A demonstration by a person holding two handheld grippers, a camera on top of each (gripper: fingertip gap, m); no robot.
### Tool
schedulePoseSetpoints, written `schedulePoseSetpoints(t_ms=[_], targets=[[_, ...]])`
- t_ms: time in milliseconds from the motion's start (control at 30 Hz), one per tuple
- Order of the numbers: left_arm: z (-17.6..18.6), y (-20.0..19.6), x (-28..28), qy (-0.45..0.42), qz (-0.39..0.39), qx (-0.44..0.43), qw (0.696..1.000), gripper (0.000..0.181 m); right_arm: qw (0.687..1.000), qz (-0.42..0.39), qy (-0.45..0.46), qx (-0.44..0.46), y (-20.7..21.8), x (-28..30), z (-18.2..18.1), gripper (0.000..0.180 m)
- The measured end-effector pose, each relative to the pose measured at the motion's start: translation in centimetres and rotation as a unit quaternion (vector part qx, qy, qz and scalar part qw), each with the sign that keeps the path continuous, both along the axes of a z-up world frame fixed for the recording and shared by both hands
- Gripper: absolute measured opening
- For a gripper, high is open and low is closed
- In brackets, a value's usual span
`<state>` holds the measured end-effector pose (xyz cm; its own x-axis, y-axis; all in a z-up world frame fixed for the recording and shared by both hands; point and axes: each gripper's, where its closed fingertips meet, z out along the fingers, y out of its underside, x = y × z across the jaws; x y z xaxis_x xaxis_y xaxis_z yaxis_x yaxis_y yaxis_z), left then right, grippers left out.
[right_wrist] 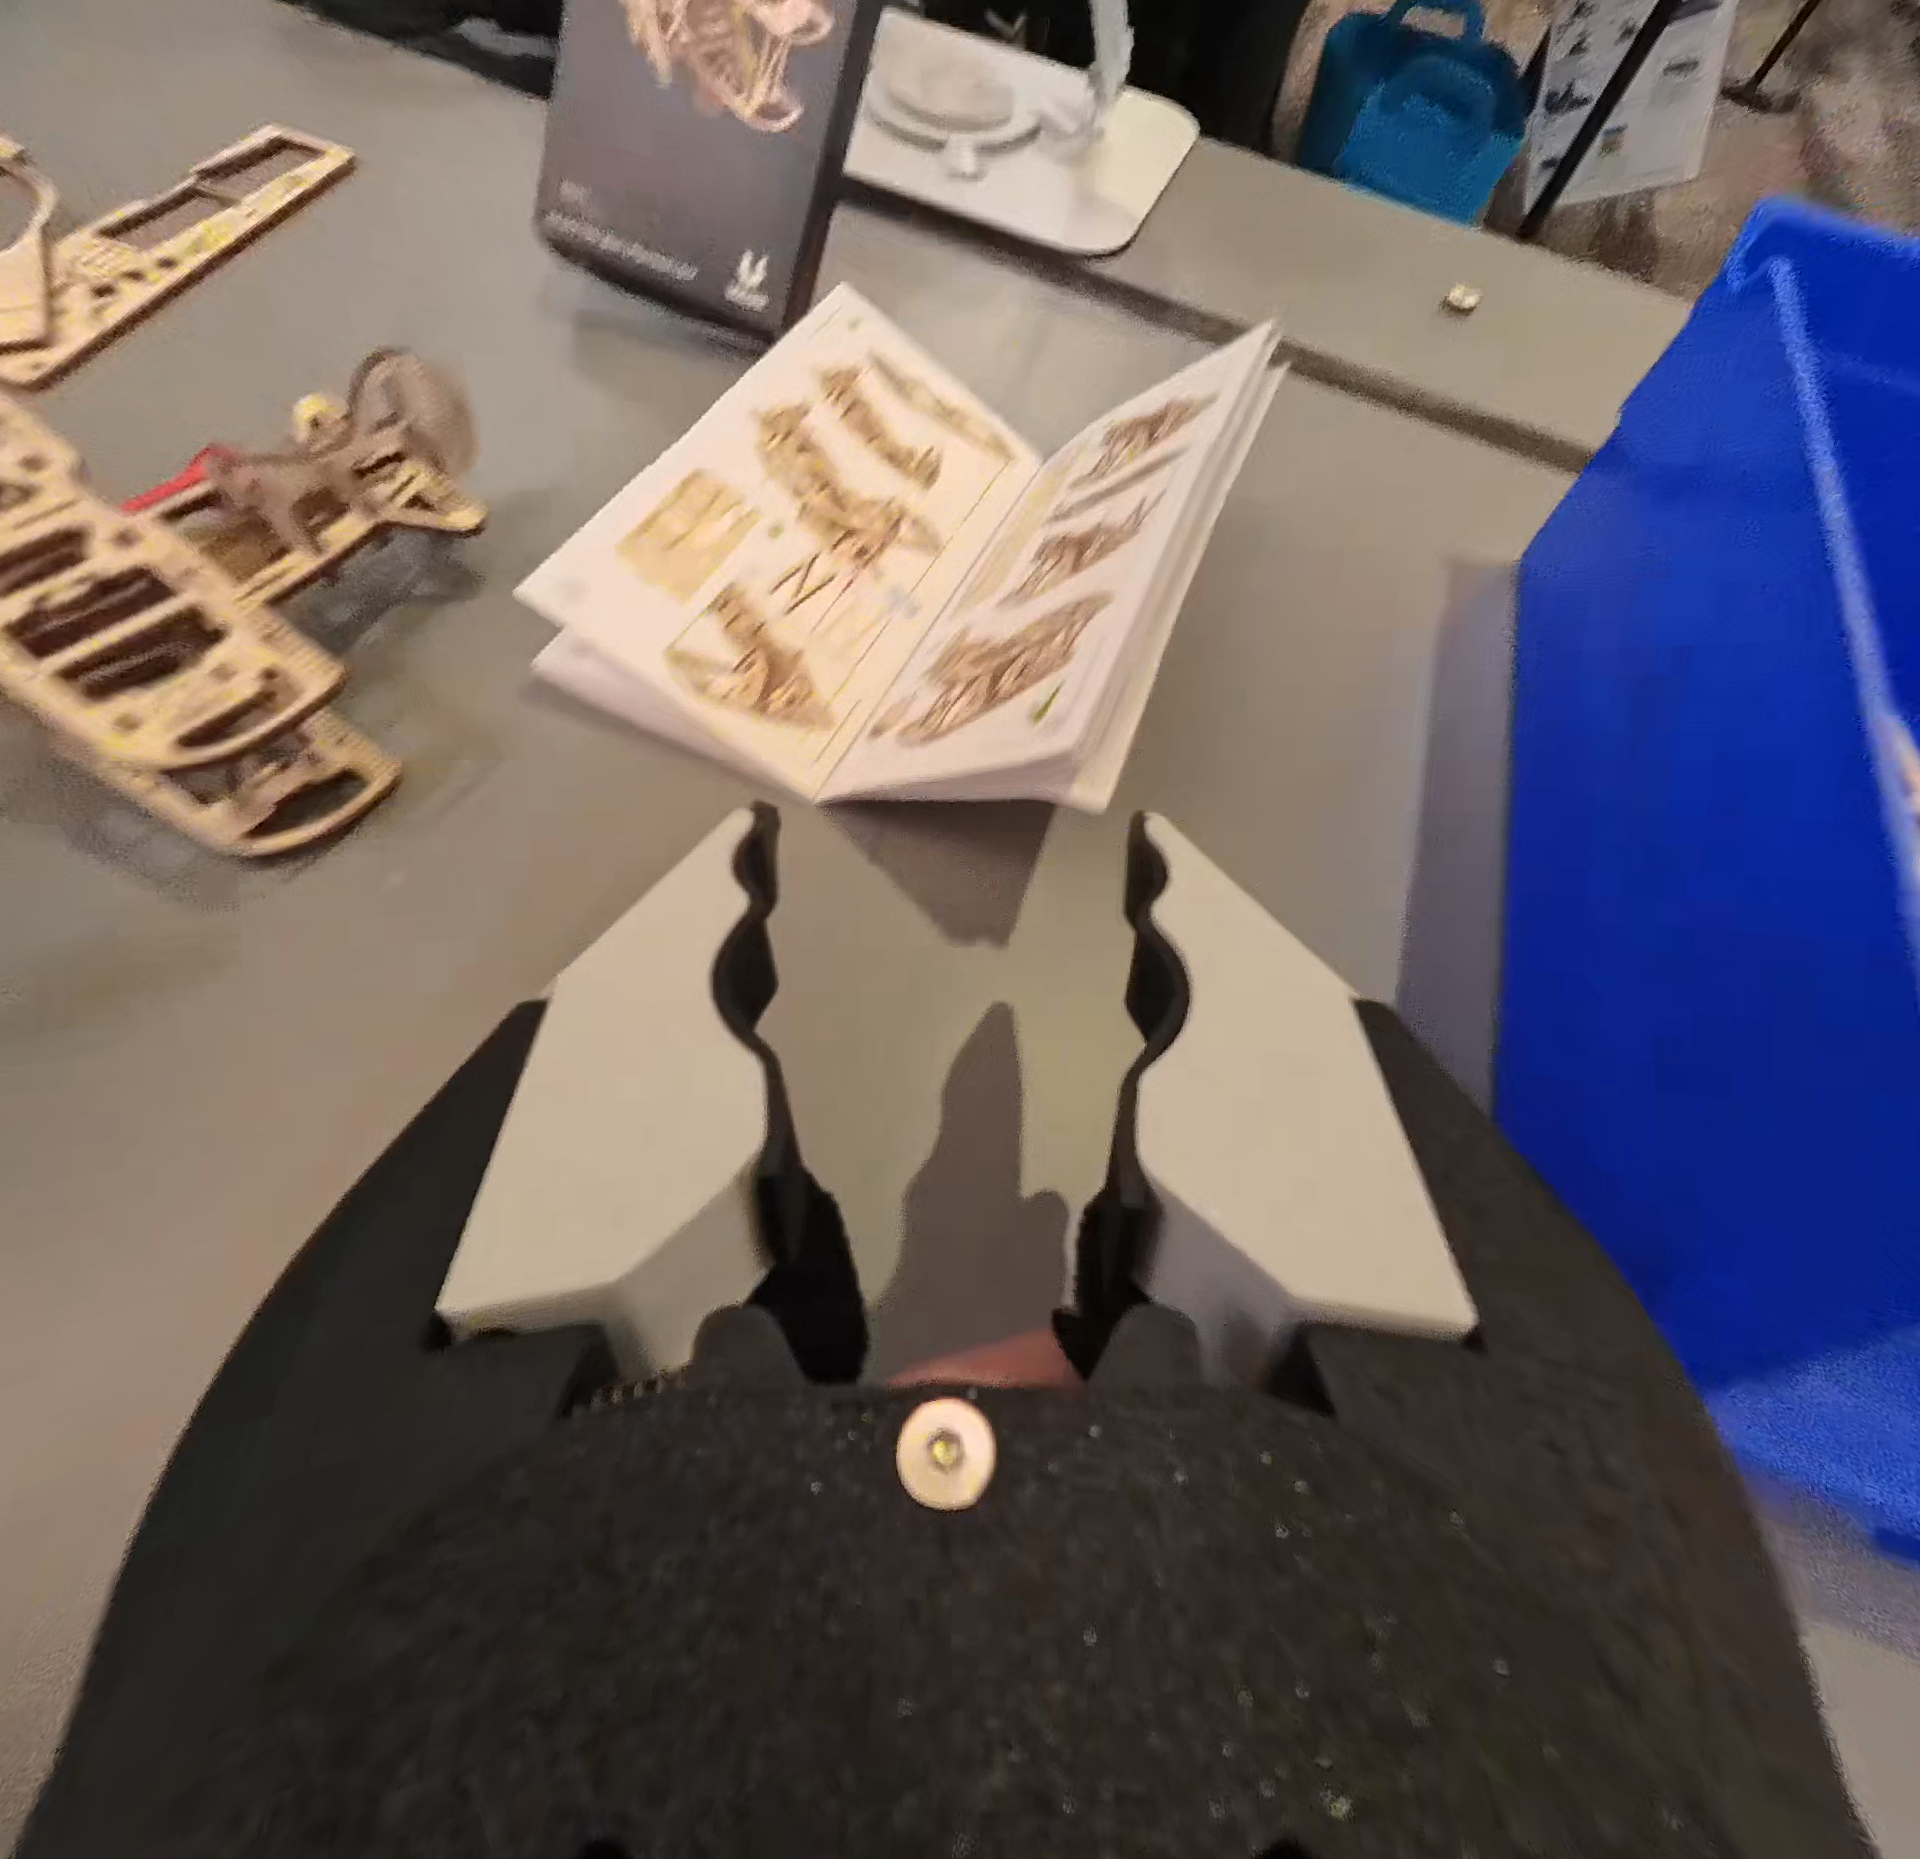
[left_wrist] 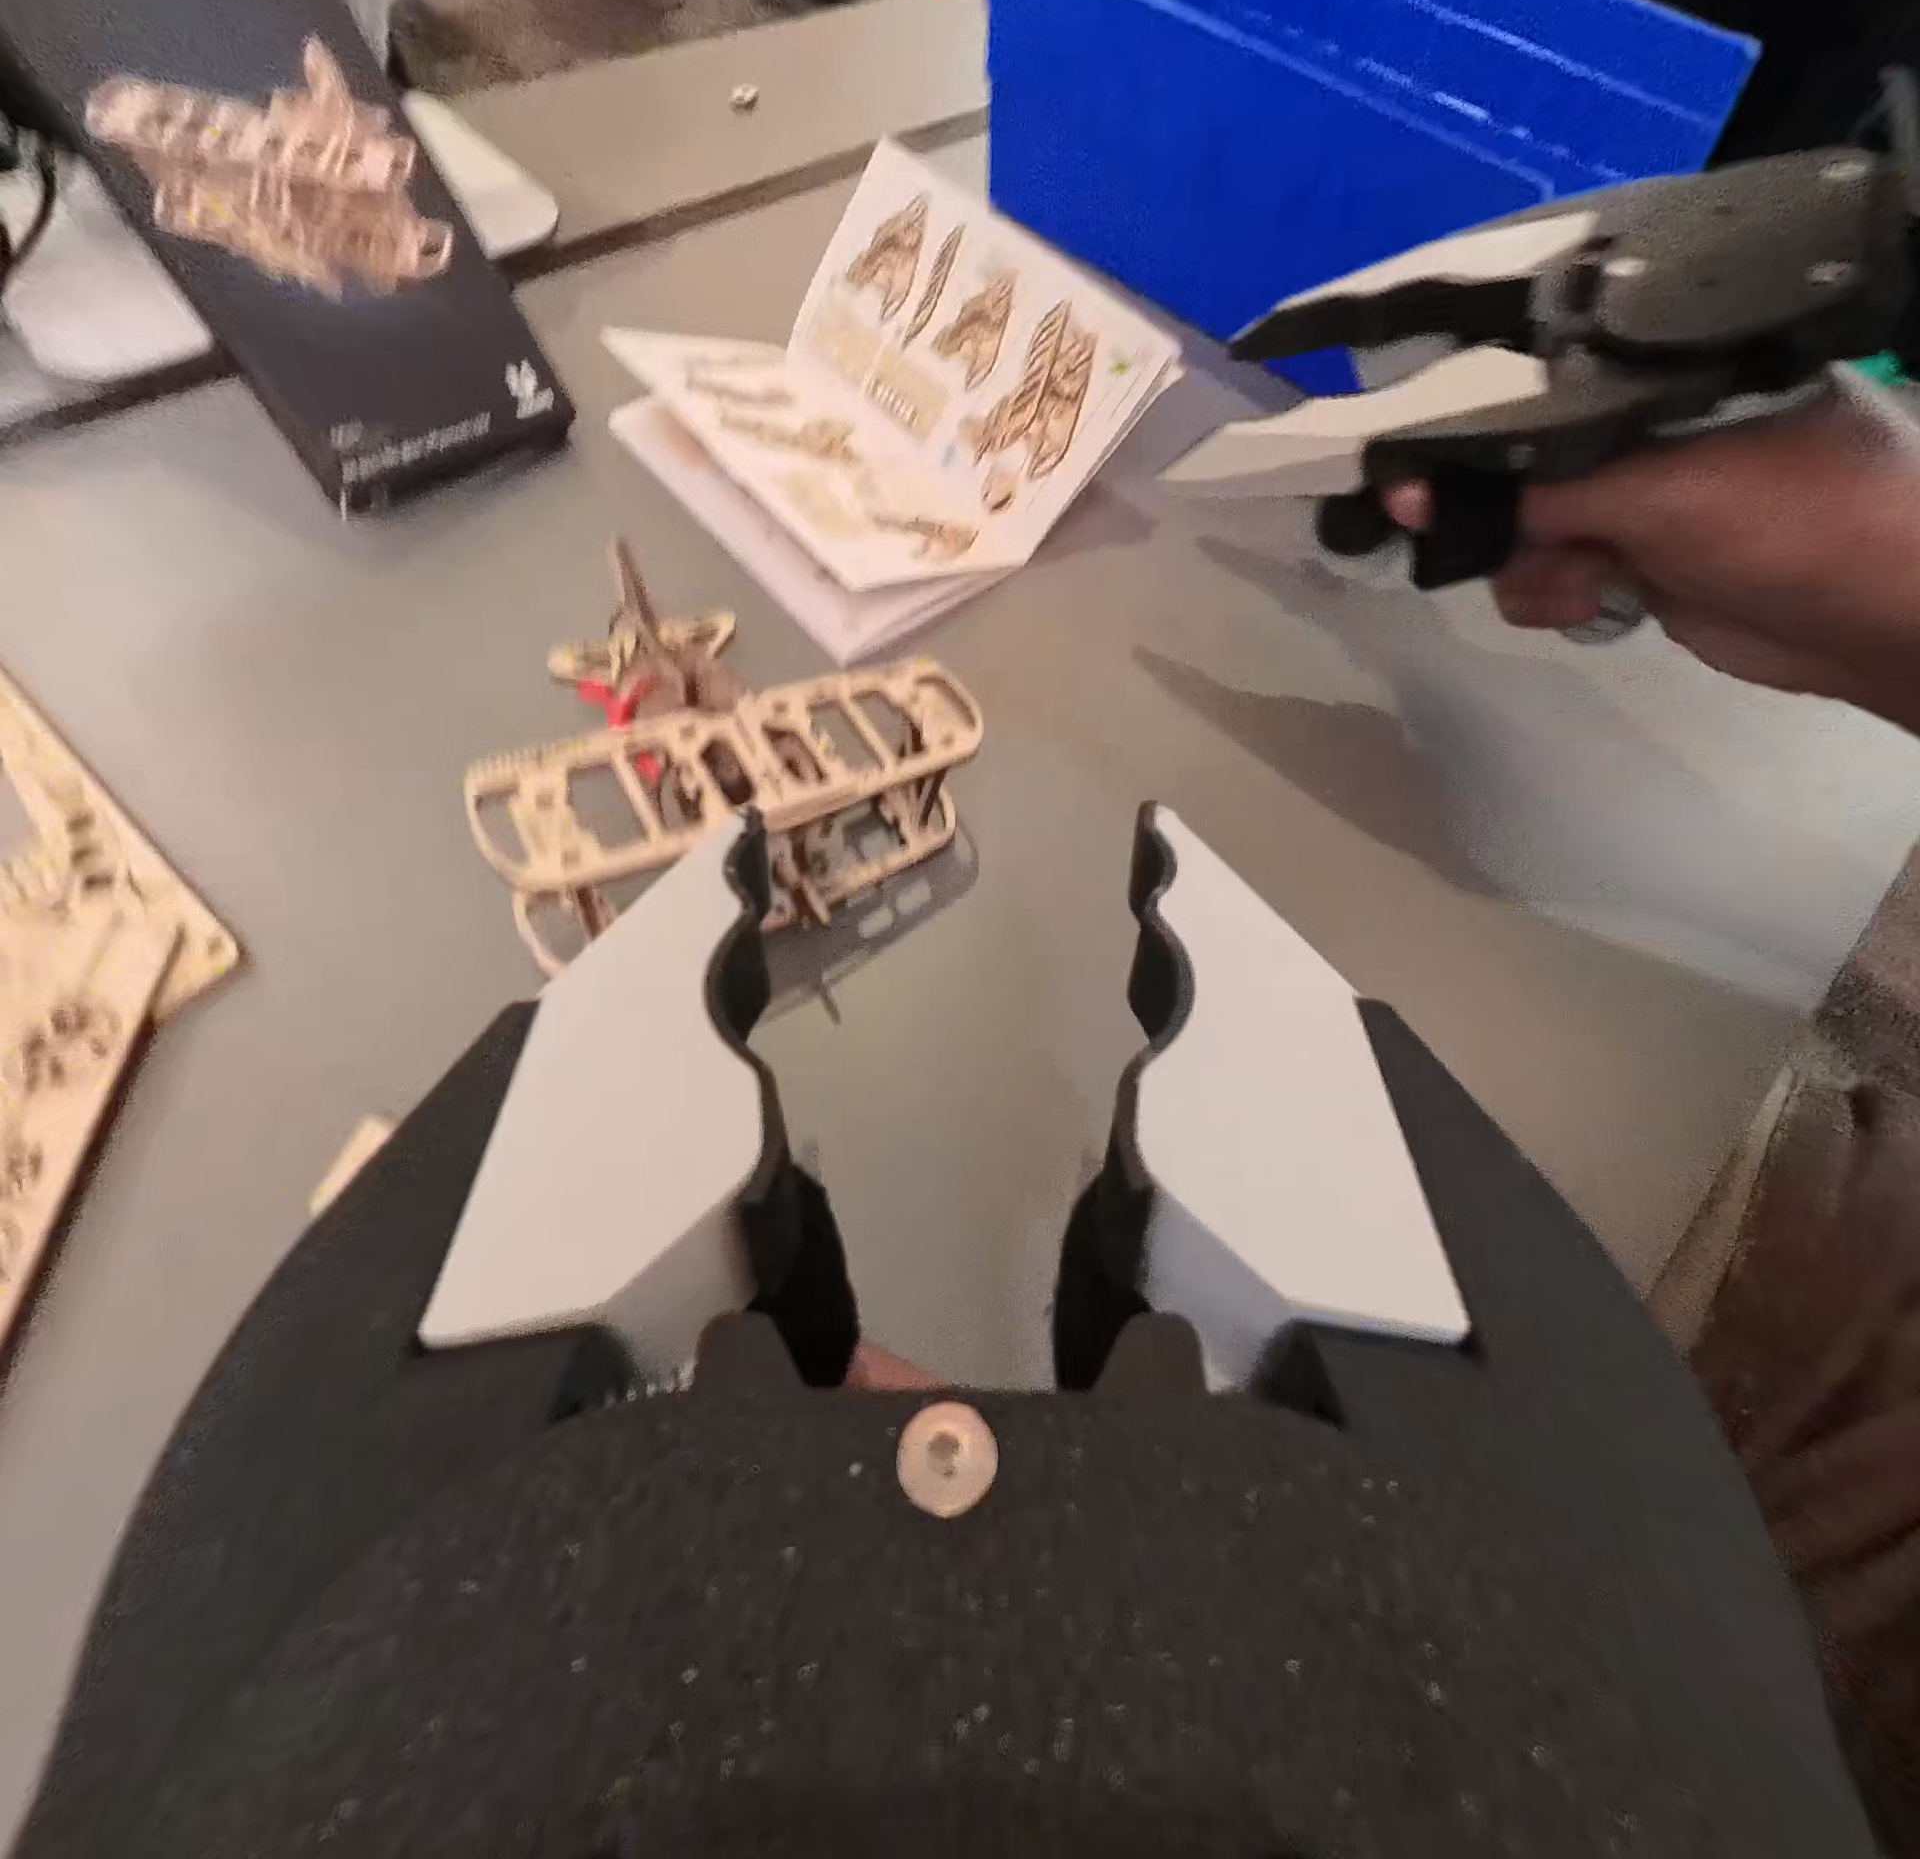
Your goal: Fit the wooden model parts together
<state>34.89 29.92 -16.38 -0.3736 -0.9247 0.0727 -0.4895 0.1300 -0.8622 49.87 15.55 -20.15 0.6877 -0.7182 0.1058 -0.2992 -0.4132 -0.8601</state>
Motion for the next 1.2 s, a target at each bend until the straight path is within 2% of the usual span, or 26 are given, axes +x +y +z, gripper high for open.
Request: schedulePoseSetpoints(t_ms=[100, 200, 233, 300, 367, 533, 600, 733, 833, 900, 967, 1067, 1167, 1200], targets=[[1.4, -1.8, 2.1, -0.01, -0.049, 0.005, 0.999, 0.053, 0.999, -0.044, -0.017, -0.001, -0.9, 3.4, 0.1, 0.05], [2.0, -4.2, 4.6, -0.004, -0.104, 0.036, 0.994, 0.053, 0.995, -0.029, 0.065, 0.064, 0.3, 4.1, -1.7, 0.05], [1.9, -4.9, 5.6, -0.002, -0.117, 0.052, 0.992, 0.053, 0.993, -0.023, 0.095, 0.059, 0.3, 4.1, -2.6, 0.04], [1.5, -6.4, 7.6, 0.002, -0.142, 0.082, 0.986, 0.053, 0.99, -0.033, 0.127, 0.041, -0.6, 4.0, -3.7, 0.005], [1.0, -7.8, 9.6, 0.012, -0.159, 0.111, 0.981, 0.052, 0.989, -0.036, 0.139, 0.038, -1.9, 2.8, -3.4, 0.0], [-1.0, -12.3, 12.1, 0.068, -0.193, 0.119, 0.972, 0.048, 0.977, -0.023, 0.214, 0.01, -5.8, -4.6, -3.4, 0.0], [-3.3, -13.9, 10.7, 0.104, -0.229, 0.139, 0.958, 0.042, 0.969, -0.007, 0.246, -0.006, -7.3, -8.0, -4.1, 0.0], [-7.8, -16.0, 6.4, 0.146, -0.297, 0.198, 0.923, 0.035, 0.974, -0.003, 0.228, -0.005, -9.1, -10.3, -4.4, 0.003], [-9.5, -16.0, 5.2, 0.148, -0.296, 0.233, 0.915, 0.029, 0.983, 0.002, 0.184, -0.02, -10.0, -10.5, -3.0, 0.052], [-9.7, -16.5, 4.9, 0.138, -0.292, 0.225, 0.919, 0.024, 0.992, 0.032, 0.125, 0.013, -9.1, -11.1, -0.8, 0.055], [-9.7, -16.8, 4.8, 0.134, -0.286, 0.217, 0.924, 0.02, 0.994, 0.063, 0.084, 0.018, -8.2, -11.9, -0.5, 0.058], [-9.6, -16.7, 5.0, 0.119, -0.278, 0.227, 0.926, 0.025, 0.992, 0.083, 0.079, -0.06, -8.1, -12.2, -3.5, 0.068], [-9.3, -16.6, 4.9, 0.112, -0.257, 0.205, 0.938, 0.029, 0.99, 0.081, 0.079, -0.088, -7.9, -12.1, -5.6, 0.061], [-8.9, -16.4, 4.7, 0.102, -0.247, 0.201, 0.942, 0.03, 0.99, 0.083, 0.082, -0.073, -7.6, -12.1, -5.6, 0.054]])
